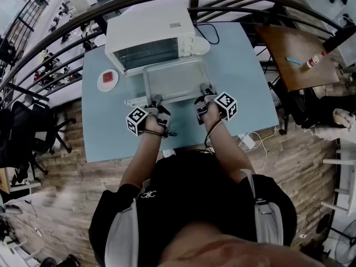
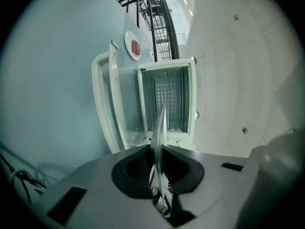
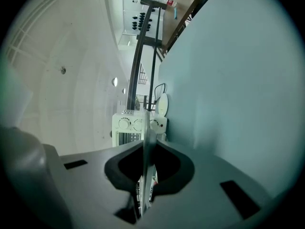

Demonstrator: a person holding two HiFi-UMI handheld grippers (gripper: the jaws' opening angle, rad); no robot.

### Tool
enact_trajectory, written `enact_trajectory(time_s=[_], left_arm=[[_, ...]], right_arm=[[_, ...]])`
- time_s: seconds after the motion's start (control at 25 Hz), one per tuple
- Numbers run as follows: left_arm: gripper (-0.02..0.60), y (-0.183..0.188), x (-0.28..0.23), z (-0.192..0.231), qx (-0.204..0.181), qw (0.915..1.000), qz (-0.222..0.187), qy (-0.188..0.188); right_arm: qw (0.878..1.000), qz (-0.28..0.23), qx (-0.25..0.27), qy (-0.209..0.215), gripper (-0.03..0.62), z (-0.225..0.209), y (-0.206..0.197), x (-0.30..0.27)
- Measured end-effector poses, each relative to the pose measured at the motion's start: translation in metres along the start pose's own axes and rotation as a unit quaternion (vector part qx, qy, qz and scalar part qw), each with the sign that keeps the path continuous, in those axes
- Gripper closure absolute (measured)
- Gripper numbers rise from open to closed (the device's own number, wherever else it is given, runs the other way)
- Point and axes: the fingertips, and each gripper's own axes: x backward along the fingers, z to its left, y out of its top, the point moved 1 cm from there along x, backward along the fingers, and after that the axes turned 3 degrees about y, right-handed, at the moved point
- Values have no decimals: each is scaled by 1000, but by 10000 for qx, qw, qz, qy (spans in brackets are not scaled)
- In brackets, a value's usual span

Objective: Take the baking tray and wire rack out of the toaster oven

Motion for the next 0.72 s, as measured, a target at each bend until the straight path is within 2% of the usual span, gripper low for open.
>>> enact_trajectory(time_s=[0.36, 0.72], left_arm=[[535, -91, -30, -2, -191, 9987, 452, 121], [535, -185, -61, 19, -222, 9956, 858, 309]], right_arm=[[9991, -362, -207, -99, 571, -26, 81, 51], [9977, -591, -144, -296, 571, -60, 161, 105]])
